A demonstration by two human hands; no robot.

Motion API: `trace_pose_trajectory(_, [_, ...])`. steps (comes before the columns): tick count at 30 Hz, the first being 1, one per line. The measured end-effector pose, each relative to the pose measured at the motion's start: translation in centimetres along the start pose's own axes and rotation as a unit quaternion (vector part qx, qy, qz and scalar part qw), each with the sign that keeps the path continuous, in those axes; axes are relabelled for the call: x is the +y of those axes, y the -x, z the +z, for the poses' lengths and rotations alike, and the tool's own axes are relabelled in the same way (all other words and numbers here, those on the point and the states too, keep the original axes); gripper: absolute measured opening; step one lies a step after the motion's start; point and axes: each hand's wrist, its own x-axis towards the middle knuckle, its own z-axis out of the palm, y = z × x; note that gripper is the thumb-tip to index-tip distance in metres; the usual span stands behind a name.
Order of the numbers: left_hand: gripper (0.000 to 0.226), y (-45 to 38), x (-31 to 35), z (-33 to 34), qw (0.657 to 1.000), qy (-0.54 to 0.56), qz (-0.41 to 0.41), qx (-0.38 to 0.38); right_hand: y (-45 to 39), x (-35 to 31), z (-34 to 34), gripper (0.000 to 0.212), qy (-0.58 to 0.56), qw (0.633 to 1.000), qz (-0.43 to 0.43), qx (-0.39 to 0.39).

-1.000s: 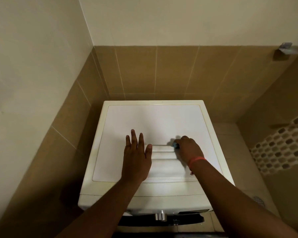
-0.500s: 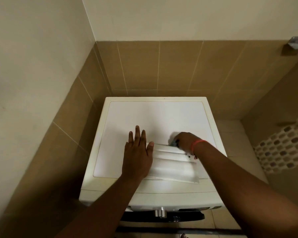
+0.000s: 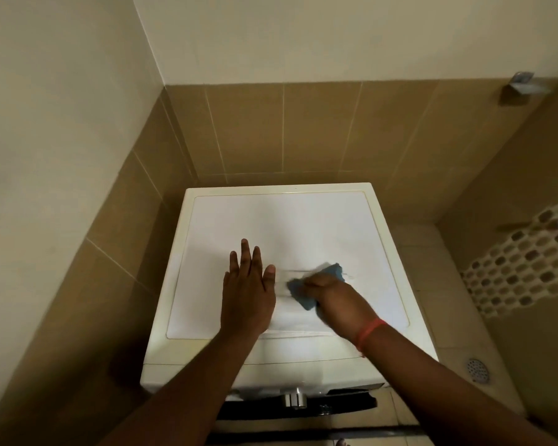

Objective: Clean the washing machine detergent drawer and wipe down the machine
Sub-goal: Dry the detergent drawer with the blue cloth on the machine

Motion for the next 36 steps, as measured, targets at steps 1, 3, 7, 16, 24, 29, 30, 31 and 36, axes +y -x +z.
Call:
trace_pose_trajectory(1, [0.085,0.0,0.0,0.0,1.0,0.002,0.001,-0.001,1.1,0.8,-0.6,0.022,0.021,1.0,0.018,0.011])
trace_pose_trajectory(3, [0.086,0.1,0.0,-0.1,1.0,0.011,0.005,-0.001,2.6,2.4,-1.0,0.02,0.015,0.995,0.072,0.071])
trace_pose_trajectory(7, [0.082,0.0,-0.1,-0.1,0.999,0.03,0.011,-0.006,2.9,1.1,-0.6,0.021,-0.015,0.981,0.168,0.096])
trace_pose_trajectory(16, [0.062,0.3,0.3,-0.9,0.964,0.265,-0.018,-0.018,-1.9,-6.6,-0.8,0.04,-0.365,0.886,0.224,0.177])
trace_pose_trajectory(24, [0.06,0.9,-0.9,-0.6,0.896,0.393,-0.205,0.033,-7.4,-10.7,-2.2,0.027,-0.403,0.877,0.215,0.151])
trace_pose_trajectory(29, [0.061,0.4,-1.4,-0.5,0.9,0.372,-0.224,0.04,-7.2,-11.0,-1.4,0.028,-0.408,0.893,0.173,0.079])
trace_pose_trajectory(30, [0.062,0.4,-1.5,-0.5,0.909,0.349,-0.223,0.051,-6.7,-10.7,-1.2,0.025,-0.408,0.895,0.171,0.054])
trace_pose_trajectory(31, [0.064,0.4,-1.6,-0.6,0.914,0.335,-0.222,0.058,-6.4,-10.3,-1.0,0.023,-0.406,0.897,0.171,0.03])
trace_pose_trajectory(36, [0.064,0.2,-1.8,0.0,0.922,0.32,-0.213,0.051,-8.1,-9.6,-1.6,0.007,-0.394,0.89,0.222,0.062])
